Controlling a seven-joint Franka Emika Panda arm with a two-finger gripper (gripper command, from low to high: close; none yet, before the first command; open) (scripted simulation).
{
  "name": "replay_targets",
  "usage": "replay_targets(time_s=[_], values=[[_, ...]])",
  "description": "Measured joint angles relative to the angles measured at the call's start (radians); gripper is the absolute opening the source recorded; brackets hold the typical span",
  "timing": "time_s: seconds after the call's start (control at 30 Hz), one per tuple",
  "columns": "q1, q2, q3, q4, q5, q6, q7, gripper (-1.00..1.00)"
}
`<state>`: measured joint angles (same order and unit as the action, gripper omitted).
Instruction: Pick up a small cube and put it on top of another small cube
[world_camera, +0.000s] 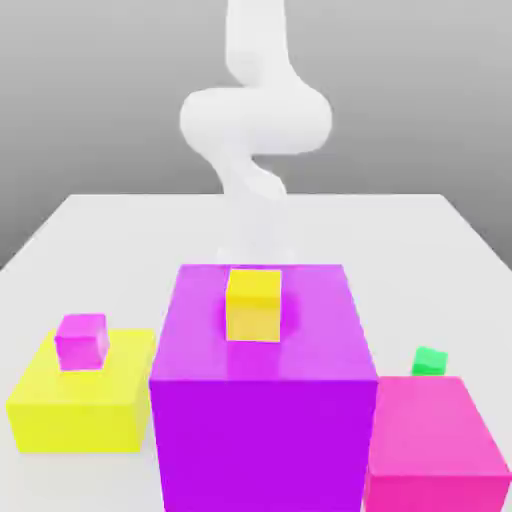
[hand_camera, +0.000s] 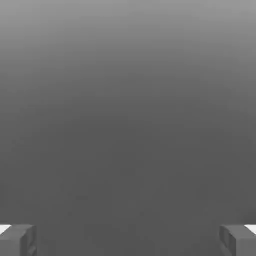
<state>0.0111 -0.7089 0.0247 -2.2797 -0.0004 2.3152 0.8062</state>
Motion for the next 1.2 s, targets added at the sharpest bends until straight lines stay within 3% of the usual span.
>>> replay_targets(time_s=[0.63, 1.2], values=[[0.116, 0.695, 0.202, 0.154, -0.107, 0.115, 0.122, 0.0], [0.324, 1.318, 0.215, 0.296, -0.253, 0.253, 0.258, 0.0]])
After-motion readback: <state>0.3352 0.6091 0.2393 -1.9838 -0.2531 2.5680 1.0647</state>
